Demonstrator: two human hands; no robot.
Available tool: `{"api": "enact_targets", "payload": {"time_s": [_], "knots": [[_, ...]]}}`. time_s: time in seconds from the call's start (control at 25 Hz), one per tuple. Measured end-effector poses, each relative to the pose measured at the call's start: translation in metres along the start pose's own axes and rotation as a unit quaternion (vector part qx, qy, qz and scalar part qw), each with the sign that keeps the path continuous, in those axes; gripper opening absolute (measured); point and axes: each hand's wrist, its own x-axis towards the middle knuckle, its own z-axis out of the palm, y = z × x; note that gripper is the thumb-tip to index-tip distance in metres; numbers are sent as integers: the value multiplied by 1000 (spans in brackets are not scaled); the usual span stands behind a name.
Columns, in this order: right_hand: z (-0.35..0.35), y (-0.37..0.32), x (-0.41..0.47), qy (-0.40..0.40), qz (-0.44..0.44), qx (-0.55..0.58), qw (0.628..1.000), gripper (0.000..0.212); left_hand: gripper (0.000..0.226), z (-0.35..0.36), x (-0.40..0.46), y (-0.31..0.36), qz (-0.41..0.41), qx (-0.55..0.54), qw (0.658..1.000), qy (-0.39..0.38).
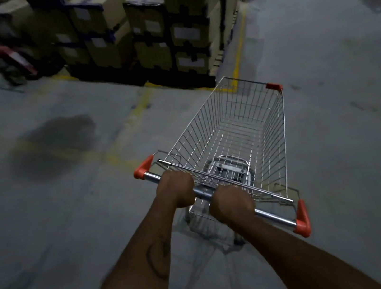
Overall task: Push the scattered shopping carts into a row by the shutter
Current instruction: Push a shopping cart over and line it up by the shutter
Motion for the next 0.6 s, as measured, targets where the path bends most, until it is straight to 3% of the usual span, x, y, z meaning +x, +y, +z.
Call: {"api": "enact_targets", "payload": {"time_s": [0.2,0.36,0.6], "knots": [[26,-19,-75,-33,-97,17,995,29,18,25,-107,12,-70,-34,997,-26],[52,-18,-131,-14,-190,-20,981,31,14,48,-186,38,-143,-68,987,-35],[69,-10,-212,-36,-265,-37,963,21,19,84,-294,94,-243,-92,966,-5]]}}
